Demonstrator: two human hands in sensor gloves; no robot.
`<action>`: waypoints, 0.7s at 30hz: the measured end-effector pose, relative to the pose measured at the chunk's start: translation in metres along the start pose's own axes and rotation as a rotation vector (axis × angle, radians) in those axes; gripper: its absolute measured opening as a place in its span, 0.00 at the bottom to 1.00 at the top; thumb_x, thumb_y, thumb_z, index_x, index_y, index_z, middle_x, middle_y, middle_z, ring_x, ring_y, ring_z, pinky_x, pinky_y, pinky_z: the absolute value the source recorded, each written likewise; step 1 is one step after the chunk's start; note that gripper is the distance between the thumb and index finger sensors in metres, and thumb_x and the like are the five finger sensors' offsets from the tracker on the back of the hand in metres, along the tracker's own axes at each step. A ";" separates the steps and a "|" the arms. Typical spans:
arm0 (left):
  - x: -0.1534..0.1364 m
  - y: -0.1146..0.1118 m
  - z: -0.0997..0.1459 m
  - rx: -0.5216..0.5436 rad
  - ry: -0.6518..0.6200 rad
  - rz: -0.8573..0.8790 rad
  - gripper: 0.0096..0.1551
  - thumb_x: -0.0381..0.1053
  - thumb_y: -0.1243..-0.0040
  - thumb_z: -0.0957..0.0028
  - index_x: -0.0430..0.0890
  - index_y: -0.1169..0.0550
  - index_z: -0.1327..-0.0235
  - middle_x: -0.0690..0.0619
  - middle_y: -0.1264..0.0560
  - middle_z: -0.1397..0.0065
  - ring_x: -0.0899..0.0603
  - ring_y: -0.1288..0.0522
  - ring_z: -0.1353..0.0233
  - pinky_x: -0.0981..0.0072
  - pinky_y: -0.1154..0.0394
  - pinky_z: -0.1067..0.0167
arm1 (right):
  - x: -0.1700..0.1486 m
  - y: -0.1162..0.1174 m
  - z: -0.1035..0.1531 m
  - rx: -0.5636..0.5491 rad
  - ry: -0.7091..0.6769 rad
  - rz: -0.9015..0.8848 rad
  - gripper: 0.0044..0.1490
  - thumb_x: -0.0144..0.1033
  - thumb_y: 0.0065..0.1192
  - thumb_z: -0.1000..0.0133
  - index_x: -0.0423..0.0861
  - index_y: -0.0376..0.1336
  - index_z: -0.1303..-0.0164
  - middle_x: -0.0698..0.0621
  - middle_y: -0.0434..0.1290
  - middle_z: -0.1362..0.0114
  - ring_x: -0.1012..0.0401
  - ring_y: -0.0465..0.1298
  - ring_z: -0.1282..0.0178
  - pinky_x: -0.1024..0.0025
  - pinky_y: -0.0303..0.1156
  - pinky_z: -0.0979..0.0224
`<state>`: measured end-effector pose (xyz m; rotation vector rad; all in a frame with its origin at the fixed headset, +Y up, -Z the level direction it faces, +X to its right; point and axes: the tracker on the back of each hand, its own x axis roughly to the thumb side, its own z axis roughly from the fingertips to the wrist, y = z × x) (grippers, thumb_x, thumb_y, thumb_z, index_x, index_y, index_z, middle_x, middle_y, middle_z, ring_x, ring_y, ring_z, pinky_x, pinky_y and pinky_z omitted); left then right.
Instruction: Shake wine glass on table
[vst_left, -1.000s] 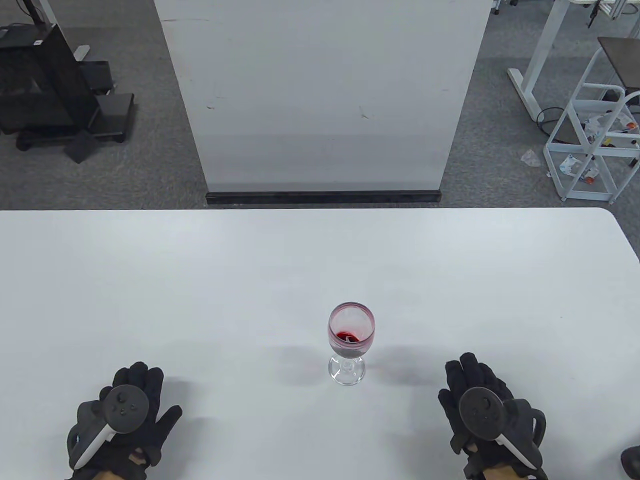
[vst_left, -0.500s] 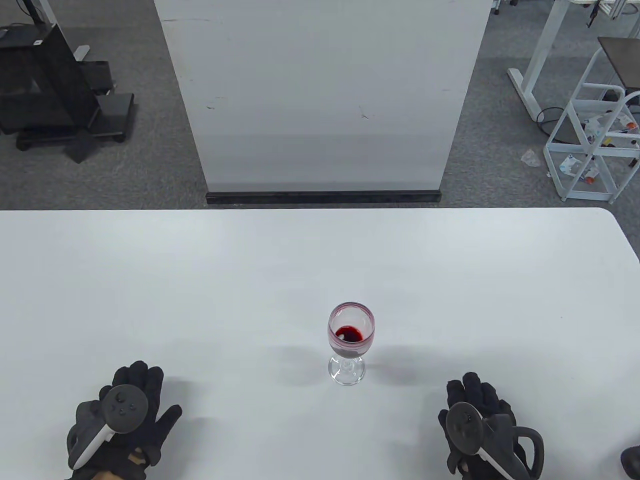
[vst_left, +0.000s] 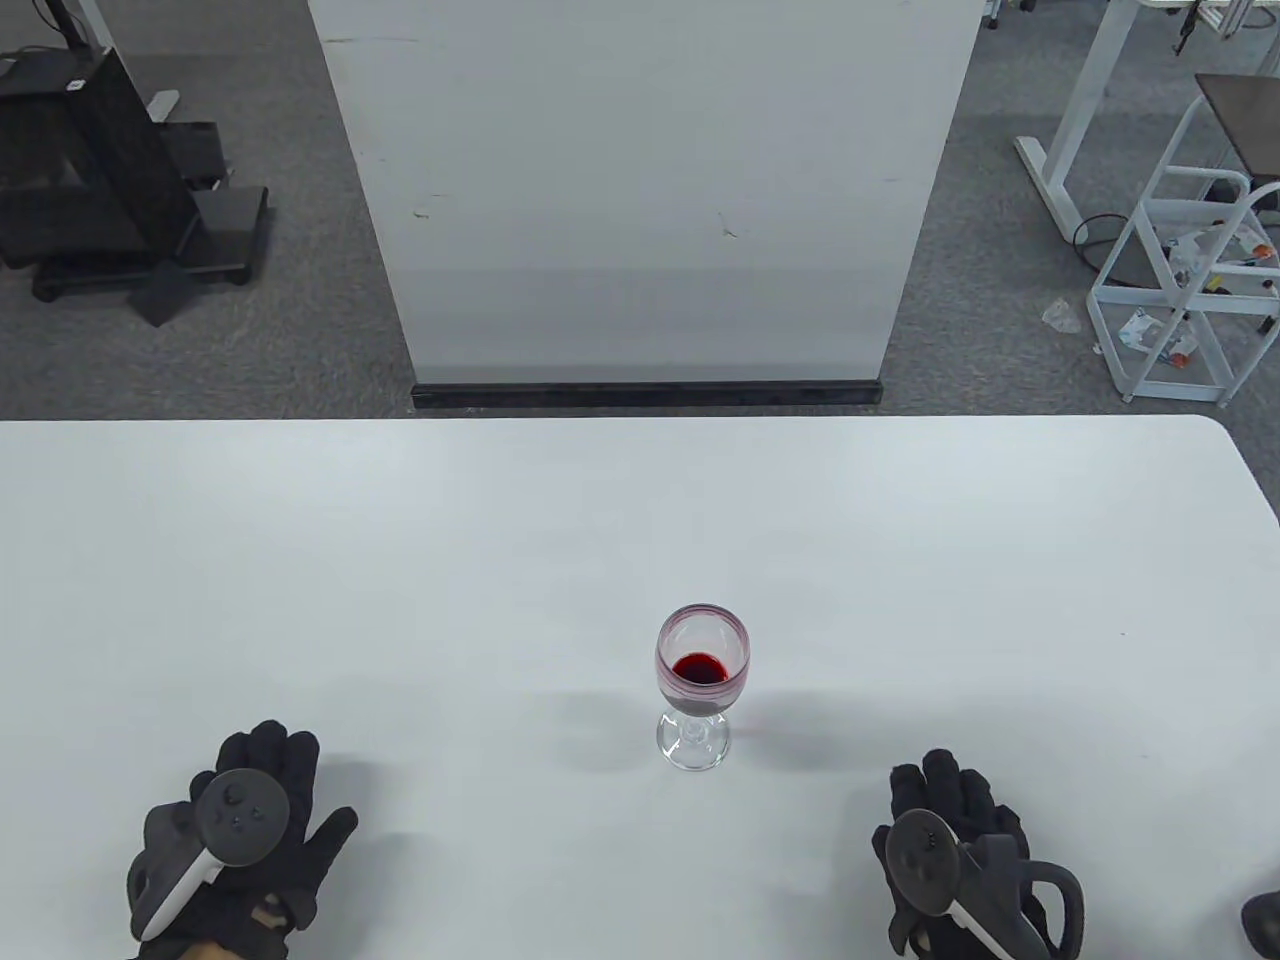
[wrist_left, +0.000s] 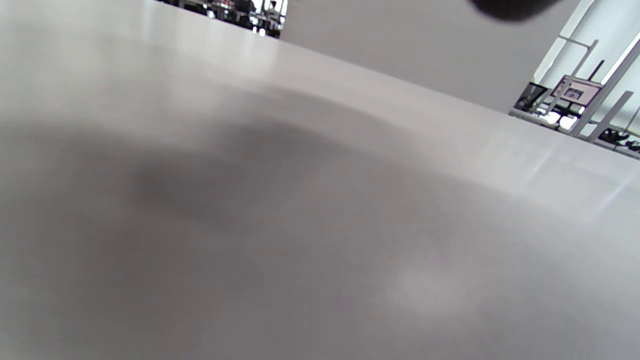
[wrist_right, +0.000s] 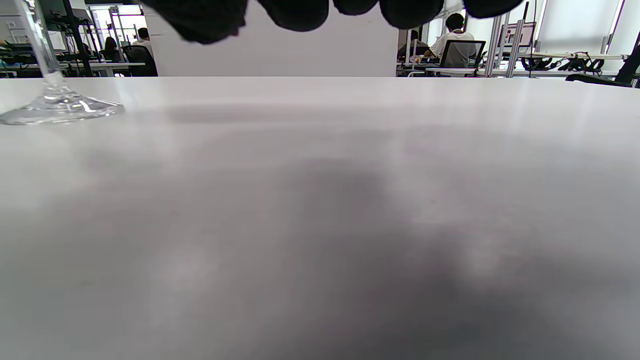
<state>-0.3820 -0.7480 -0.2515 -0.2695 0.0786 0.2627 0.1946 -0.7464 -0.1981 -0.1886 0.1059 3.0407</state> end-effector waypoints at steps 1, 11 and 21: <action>0.000 0.000 0.000 -0.002 -0.001 -0.001 0.48 0.73 0.59 0.54 0.61 0.62 0.26 0.59 0.72 0.18 0.45 0.77 0.20 0.50 0.77 0.26 | 0.000 0.000 0.000 0.001 -0.002 -0.002 0.41 0.54 0.55 0.44 0.52 0.49 0.23 0.49 0.46 0.15 0.46 0.53 0.16 0.40 0.56 0.21; 0.001 0.001 -0.002 -0.005 -0.003 0.006 0.48 0.73 0.59 0.53 0.62 0.62 0.26 0.59 0.73 0.18 0.46 0.77 0.20 0.50 0.77 0.26 | 0.000 0.000 0.000 0.017 -0.003 -0.005 0.41 0.54 0.55 0.44 0.52 0.49 0.23 0.49 0.47 0.15 0.46 0.53 0.17 0.40 0.56 0.21; 0.001 0.001 -0.001 0.000 -0.005 0.003 0.48 0.73 0.59 0.54 0.61 0.62 0.26 0.59 0.72 0.18 0.45 0.77 0.20 0.50 0.77 0.26 | 0.000 0.000 0.000 0.026 -0.005 -0.012 0.41 0.54 0.55 0.44 0.52 0.49 0.23 0.49 0.47 0.15 0.46 0.53 0.17 0.40 0.56 0.21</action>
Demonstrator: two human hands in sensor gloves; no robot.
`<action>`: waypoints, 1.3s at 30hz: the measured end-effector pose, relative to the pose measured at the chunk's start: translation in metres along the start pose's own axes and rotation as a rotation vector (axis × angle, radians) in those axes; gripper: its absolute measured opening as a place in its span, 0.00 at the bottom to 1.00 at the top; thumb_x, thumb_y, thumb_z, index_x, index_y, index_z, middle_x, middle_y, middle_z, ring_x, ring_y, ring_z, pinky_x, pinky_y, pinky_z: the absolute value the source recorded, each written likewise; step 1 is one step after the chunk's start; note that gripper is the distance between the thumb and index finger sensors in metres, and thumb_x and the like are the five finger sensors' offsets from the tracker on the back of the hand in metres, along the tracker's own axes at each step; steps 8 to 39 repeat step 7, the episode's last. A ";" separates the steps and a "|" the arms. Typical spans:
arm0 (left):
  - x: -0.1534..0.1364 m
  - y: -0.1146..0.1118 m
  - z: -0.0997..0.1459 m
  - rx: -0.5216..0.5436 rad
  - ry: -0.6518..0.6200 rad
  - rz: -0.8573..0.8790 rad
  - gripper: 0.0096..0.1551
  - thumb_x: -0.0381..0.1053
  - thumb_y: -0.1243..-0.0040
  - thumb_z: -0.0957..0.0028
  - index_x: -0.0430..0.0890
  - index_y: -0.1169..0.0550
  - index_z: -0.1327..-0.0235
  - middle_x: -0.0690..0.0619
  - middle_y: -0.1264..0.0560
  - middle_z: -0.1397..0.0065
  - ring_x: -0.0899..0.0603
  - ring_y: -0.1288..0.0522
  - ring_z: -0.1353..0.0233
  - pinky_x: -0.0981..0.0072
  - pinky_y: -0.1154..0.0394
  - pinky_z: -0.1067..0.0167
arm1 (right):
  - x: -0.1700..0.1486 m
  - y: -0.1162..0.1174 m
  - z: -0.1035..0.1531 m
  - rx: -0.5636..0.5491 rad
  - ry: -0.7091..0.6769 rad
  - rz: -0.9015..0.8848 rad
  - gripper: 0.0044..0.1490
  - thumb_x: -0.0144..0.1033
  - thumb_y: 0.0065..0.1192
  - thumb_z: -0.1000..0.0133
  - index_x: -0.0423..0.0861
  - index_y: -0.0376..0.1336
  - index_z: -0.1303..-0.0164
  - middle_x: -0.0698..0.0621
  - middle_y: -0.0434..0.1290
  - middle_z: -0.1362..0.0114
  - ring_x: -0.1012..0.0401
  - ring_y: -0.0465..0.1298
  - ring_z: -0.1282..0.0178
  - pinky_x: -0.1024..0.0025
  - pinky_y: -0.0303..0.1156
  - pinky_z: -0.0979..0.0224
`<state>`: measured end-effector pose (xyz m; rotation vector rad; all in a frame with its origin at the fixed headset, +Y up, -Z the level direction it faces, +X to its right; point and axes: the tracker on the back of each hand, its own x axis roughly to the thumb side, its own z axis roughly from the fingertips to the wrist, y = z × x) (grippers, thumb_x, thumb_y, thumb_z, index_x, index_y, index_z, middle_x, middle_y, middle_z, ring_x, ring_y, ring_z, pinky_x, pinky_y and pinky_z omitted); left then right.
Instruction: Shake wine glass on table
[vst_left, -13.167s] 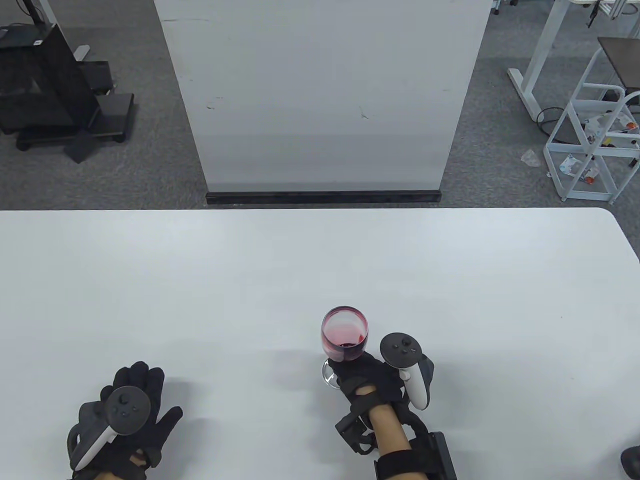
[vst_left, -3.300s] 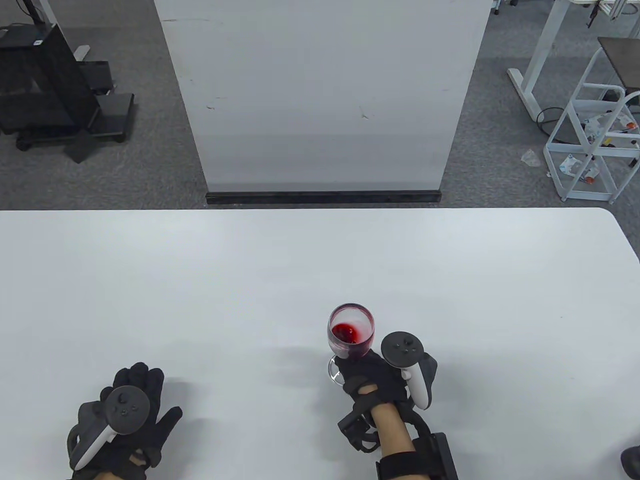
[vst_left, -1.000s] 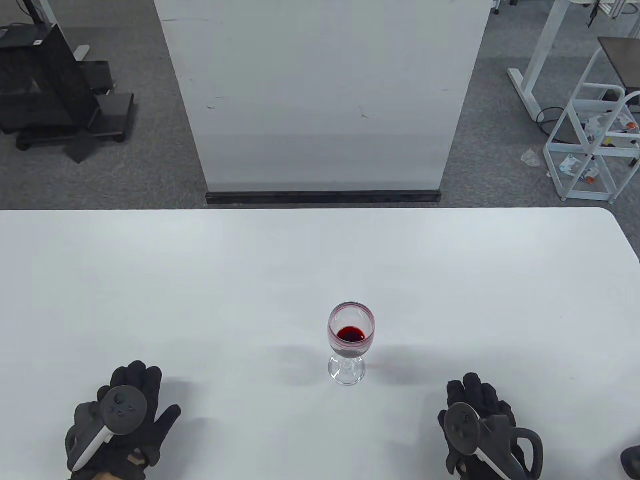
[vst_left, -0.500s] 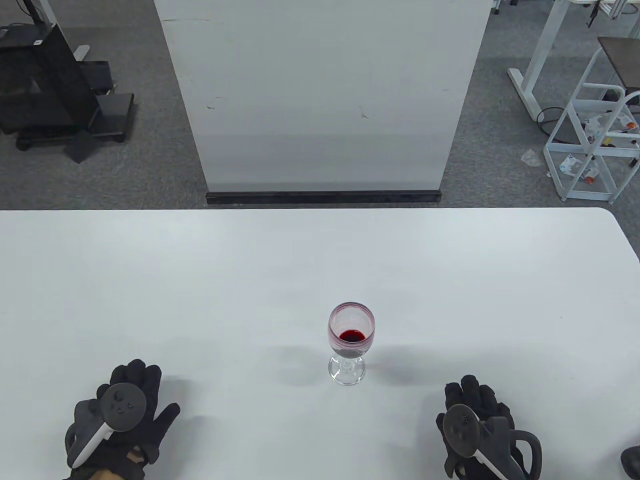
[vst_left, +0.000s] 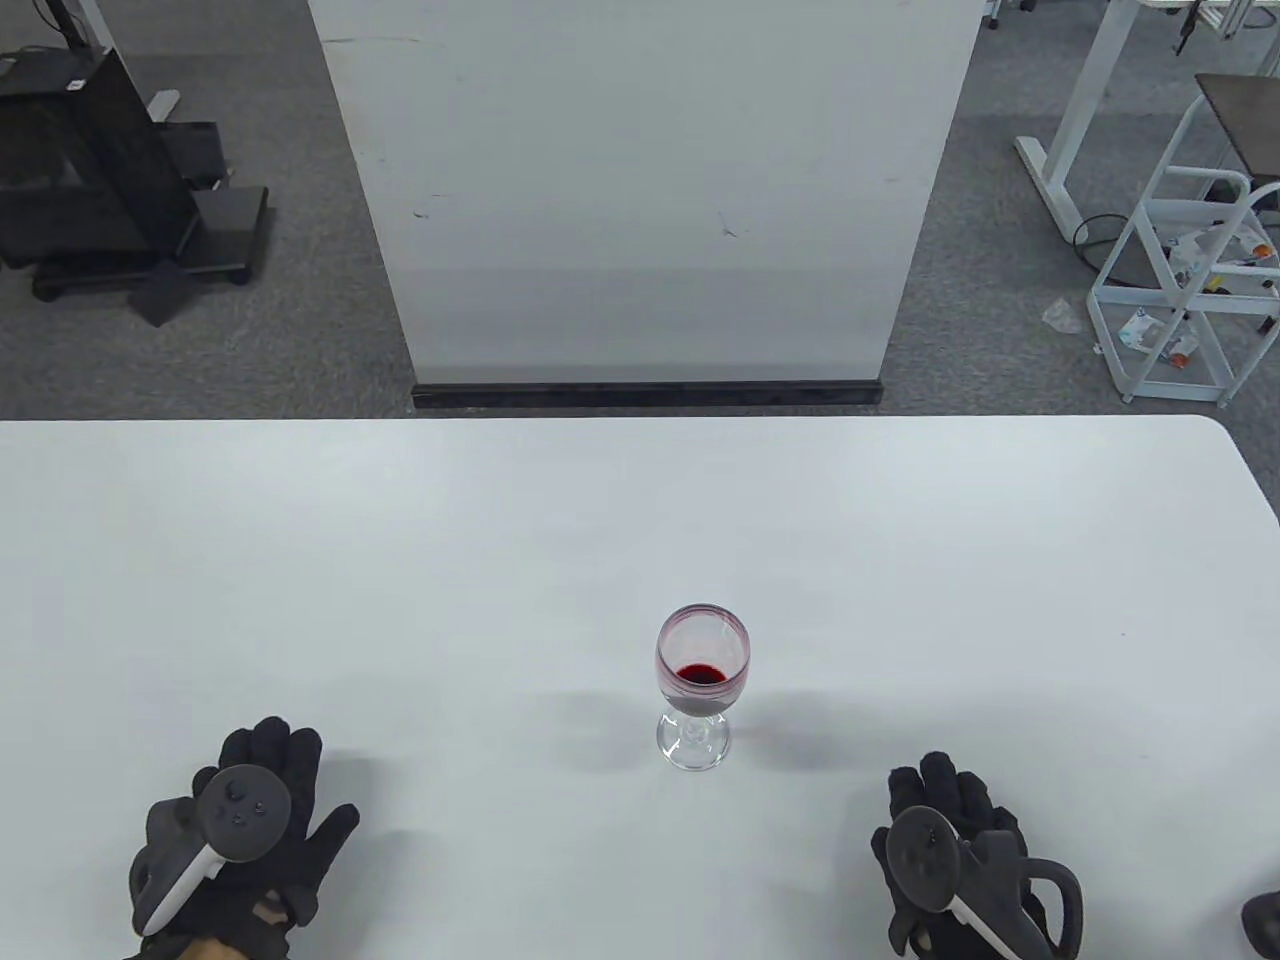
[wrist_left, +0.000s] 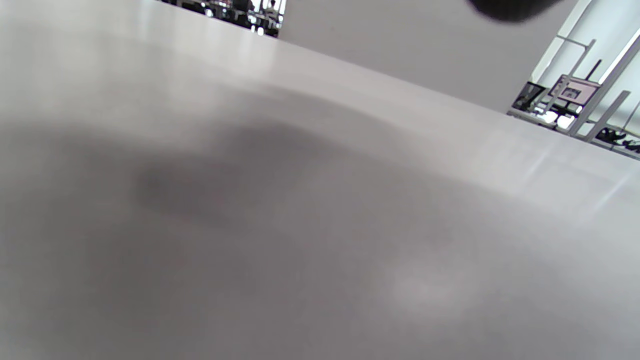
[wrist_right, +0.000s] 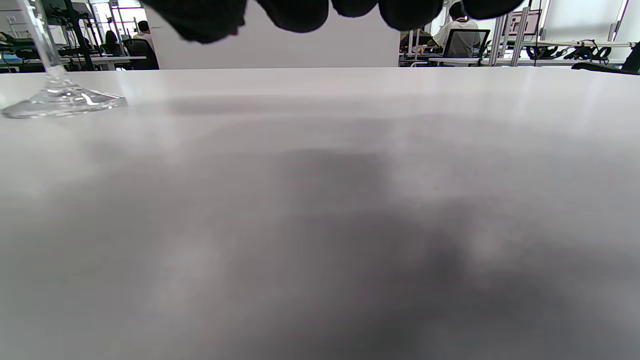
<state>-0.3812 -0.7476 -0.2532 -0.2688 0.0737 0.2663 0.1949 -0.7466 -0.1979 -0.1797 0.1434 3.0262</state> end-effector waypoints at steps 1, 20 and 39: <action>0.000 0.000 0.000 0.001 -0.001 -0.001 0.48 0.72 0.59 0.53 0.61 0.62 0.26 0.59 0.73 0.18 0.45 0.77 0.20 0.50 0.77 0.26 | 0.000 0.000 0.000 0.000 -0.001 -0.001 0.41 0.54 0.55 0.44 0.52 0.49 0.23 0.49 0.47 0.15 0.46 0.53 0.17 0.40 0.57 0.21; 0.001 -0.001 0.001 0.001 -0.007 -0.009 0.48 0.73 0.59 0.54 0.61 0.61 0.26 0.58 0.72 0.18 0.45 0.77 0.20 0.50 0.76 0.26 | -0.001 0.001 0.000 0.006 -0.003 -0.008 0.41 0.54 0.55 0.44 0.52 0.49 0.23 0.49 0.47 0.15 0.46 0.53 0.17 0.40 0.57 0.21; 0.001 -0.001 0.001 0.001 -0.007 -0.009 0.48 0.73 0.59 0.54 0.61 0.61 0.26 0.58 0.72 0.18 0.45 0.77 0.20 0.50 0.76 0.26 | -0.001 0.001 0.000 0.006 -0.003 -0.008 0.41 0.54 0.55 0.44 0.52 0.49 0.23 0.49 0.47 0.15 0.46 0.53 0.17 0.40 0.57 0.21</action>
